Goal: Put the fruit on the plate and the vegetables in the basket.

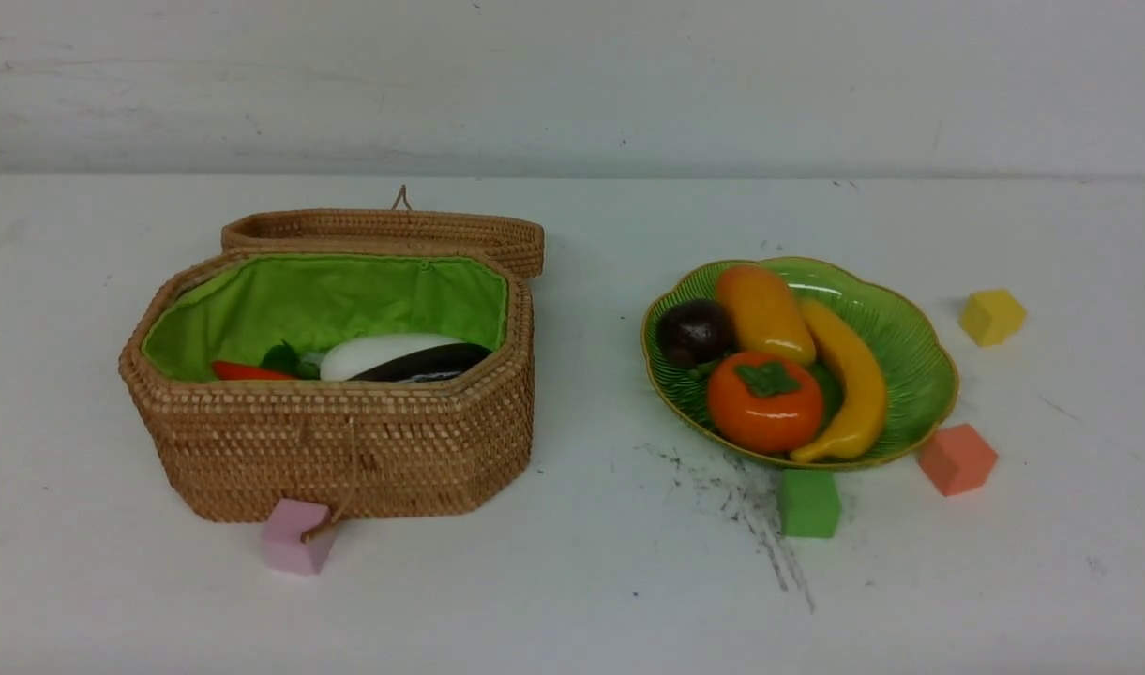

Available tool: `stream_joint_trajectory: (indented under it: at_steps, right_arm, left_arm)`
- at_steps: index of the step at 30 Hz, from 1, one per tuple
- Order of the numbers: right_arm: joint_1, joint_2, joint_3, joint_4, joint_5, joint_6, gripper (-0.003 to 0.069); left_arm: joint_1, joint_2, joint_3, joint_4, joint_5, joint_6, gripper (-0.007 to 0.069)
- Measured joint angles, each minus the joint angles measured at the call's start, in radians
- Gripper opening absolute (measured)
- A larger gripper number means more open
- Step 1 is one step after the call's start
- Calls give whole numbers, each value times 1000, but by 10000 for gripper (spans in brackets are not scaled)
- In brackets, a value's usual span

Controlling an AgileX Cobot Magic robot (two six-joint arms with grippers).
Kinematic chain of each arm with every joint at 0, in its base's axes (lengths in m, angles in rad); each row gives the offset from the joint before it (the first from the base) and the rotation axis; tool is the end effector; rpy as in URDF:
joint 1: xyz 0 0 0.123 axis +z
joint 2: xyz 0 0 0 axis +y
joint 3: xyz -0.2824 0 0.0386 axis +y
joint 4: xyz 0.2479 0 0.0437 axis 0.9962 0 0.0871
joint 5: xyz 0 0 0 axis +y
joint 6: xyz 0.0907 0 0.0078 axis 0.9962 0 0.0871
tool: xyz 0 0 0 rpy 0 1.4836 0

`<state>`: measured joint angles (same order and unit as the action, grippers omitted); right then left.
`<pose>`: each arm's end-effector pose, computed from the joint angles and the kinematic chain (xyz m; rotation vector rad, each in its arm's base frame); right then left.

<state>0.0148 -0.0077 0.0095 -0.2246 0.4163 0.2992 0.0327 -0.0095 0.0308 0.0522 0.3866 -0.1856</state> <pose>0.0514 -0.0075 0.1739 0.1355 1.8862 -0.0116 0.0523 0.0035 0.1686 -0.1739 1.8833 -0.0528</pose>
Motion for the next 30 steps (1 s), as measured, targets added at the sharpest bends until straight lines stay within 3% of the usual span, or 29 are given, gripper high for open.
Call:
stream_joint_trajectory:
  at_steps: [30]
  right_arm:
    - [0, -2, 4, -15, -22, 1, 46]
  left_arm:
    - [0, 0, 0, 1, 0, 0, 239]
